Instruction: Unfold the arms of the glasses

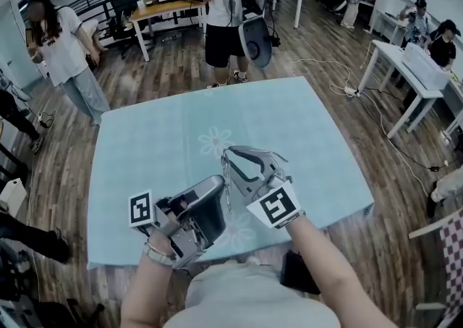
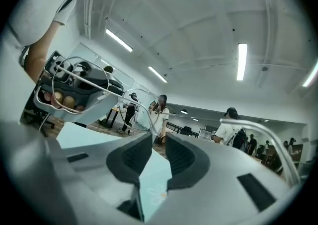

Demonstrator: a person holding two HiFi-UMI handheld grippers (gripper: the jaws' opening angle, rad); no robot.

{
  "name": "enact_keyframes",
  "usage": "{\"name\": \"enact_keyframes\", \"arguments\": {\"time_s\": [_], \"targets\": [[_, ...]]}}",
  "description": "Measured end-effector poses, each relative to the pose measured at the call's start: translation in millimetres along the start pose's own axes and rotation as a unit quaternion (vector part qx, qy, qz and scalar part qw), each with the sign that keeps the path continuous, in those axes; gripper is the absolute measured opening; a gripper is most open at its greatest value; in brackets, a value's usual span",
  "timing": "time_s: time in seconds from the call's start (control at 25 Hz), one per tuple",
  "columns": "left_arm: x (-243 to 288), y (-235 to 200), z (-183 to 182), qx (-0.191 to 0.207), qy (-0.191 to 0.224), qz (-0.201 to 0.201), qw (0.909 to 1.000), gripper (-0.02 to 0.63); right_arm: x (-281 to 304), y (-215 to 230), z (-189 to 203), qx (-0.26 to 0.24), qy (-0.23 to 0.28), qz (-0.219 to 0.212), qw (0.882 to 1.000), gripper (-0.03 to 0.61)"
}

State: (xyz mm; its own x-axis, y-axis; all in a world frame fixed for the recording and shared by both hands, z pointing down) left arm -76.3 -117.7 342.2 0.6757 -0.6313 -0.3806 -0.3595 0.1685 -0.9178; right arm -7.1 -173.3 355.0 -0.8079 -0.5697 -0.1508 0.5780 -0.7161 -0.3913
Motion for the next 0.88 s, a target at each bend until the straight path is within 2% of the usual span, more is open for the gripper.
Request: {"name": "enact_keyframes", "arguments": {"time_s": [0.36,0.88], "targets": [[2,0,0,-0.002,0.0,-0.001,1.0,0.011,0,2,-2,-0.038,-0.004,-0.002,0.999,0.028],[-1,1,-8,0.005,0.007,0.0,1.0,0.011,-11,6,6,-0.018,-0.011,0.018,1.0,0.026]]}}
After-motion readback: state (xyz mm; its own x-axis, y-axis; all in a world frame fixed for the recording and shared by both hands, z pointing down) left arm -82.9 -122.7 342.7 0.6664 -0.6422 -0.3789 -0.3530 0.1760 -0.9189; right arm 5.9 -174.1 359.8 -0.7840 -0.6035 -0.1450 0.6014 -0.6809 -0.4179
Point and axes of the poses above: the fingertips, and each gripper's own axes: x forward along the fingers, y to its right, z out of its underside, the point moved 4 cm from there along -x, backward along the fingers, and after that the axes turned 8 degrees about y, right-handed, at the moved point
